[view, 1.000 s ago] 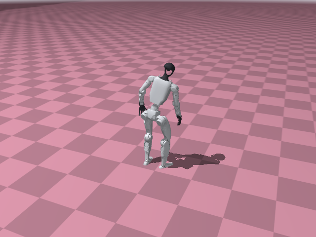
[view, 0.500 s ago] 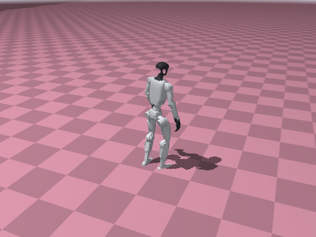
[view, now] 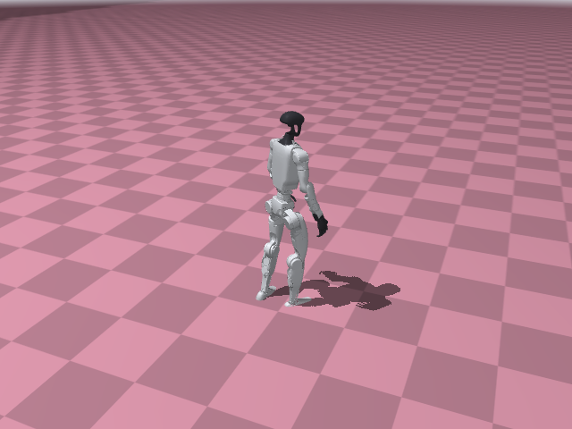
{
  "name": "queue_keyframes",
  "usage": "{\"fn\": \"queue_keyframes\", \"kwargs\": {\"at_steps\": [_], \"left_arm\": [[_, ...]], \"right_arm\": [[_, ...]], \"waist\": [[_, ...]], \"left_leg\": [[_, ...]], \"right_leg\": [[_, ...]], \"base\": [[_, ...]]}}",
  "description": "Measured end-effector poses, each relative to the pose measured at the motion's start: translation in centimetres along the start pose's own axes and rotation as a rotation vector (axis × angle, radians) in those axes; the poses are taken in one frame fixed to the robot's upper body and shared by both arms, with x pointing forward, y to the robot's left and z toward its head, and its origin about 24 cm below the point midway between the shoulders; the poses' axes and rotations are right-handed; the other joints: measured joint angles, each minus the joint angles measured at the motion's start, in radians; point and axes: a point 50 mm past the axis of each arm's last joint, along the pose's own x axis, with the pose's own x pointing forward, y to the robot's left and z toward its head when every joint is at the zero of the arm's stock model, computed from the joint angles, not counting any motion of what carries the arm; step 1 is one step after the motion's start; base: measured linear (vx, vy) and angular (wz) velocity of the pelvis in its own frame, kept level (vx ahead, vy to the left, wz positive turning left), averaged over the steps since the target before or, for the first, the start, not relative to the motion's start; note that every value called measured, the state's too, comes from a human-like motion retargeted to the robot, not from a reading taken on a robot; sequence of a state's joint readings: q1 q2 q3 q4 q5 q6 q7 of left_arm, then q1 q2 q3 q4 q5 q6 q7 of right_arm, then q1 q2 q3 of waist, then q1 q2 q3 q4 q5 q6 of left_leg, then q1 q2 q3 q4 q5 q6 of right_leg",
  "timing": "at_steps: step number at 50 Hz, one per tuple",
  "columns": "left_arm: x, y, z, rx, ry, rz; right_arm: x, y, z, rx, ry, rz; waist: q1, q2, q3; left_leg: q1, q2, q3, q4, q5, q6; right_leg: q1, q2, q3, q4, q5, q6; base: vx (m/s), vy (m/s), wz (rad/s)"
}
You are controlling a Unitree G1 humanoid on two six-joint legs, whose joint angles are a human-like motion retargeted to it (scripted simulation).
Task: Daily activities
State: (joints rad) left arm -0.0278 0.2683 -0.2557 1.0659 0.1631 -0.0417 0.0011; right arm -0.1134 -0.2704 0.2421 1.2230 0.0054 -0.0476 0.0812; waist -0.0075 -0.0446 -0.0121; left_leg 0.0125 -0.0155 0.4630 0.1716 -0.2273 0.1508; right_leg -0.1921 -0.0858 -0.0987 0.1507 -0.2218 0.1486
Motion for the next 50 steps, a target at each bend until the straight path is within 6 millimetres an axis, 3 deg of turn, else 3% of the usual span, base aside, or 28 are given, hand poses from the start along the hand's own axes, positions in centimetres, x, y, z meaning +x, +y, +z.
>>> {"fn": "queue_keyframes", "kwargs": {"at_steps": [31, 50], "left_arm": [[-0.1, -1.4, -0.5, -0.113, 0.017, 0.029], [-0.4, -3.0, -1.3, -0.164, 0.045, -0.001]], "right_arm": [[0.2, -1.6, 3.9, -0.013, -0.127, -0.085], [0.2, -2.2, 4.9, -0.088, -0.145, -0.093]], "waist": [[-0.030, -0.004, 0.032], [-0.029, -0.010, 0.046]], "left_leg": [[0.020, -0.022, 0.048, -0.019, 0.031, 0.024], [0.011, -0.022, 0.086, 0.041, 0.012, 0.039]], "right_leg": [[0.007, 0.006, 0.062, -0.062, 0.057, 0.034], [0.008, 0.007, 0.115, -0.081, 0.059, 0.045]], "base": [[0.00, 0.00, -0.02], [0.02, 0.02, -0.12]]}}
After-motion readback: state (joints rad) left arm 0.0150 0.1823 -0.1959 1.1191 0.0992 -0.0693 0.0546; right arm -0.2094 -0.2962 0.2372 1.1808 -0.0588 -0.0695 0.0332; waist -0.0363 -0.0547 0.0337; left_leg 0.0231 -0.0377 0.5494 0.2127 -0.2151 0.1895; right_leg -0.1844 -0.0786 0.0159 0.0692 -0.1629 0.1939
